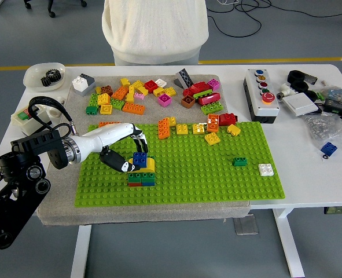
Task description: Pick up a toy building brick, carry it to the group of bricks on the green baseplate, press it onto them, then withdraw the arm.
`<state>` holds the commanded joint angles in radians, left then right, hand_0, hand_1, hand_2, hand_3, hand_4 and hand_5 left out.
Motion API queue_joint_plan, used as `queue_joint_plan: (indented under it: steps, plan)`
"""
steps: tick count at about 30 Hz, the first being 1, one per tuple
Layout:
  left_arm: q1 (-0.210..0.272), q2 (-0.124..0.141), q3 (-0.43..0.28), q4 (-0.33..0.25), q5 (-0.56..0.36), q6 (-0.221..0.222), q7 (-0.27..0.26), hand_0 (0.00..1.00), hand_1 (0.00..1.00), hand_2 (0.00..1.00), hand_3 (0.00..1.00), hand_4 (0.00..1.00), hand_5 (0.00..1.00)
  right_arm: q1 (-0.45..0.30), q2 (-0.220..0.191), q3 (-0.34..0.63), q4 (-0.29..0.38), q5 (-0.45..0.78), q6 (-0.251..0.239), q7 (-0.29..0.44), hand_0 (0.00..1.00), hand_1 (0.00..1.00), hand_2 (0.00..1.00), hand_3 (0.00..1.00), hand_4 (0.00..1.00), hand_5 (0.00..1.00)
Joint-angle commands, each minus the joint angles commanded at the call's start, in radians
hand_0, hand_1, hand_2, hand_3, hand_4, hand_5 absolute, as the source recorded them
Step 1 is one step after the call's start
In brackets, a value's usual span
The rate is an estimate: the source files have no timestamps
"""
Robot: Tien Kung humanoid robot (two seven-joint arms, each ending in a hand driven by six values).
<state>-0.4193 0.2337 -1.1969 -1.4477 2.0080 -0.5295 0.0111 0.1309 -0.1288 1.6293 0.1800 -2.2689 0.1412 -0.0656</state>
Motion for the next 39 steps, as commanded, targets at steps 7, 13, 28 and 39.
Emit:
queue_joint_plan:
  steps: [7, 13, 28, 39]
  plan:
    - [0.001, -0.002, 0.002, 0.004, -0.002, 0.000, 0.001, 0.998, 0.694, 0.501, 0.536, 0.816, 0.002, 0.000, 0.000, -0.003, 0.000, 0.000, 0.000, 0.000, 0.750, 0.653, 0.729, 0.634, 0.897, 0.479]
    - [0.000, -0.004, 0.005, 0.011, -0.002, 0.002, 0.000, 0.998, 0.695, 0.501, 0.536, 0.816, 0.002, 0.001, 0.000, -0.005, 0.000, 0.000, 0.001, 0.000, 0.749, 0.653, 0.729, 0.634, 0.897, 0.478]
    - [-0.007, -0.002, 0.006, 0.029, -0.001, 0.007, -0.007, 0.998, 0.700, 0.501, 0.535, 0.814, 0.002, 0.000, 0.000, -0.008, 0.000, 0.000, 0.002, 0.001, 0.748, 0.652, 0.729, 0.632, 0.896, 0.482]
    - [-0.012, -0.002, 0.005, 0.032, -0.001, 0.005, -0.006, 0.998, 0.702, 0.501, 0.536, 0.813, 0.002, 0.002, 0.000, -0.010, 0.000, 0.000, 0.003, 0.002, 0.749, 0.652, 0.728, 0.632, 0.895, 0.482]
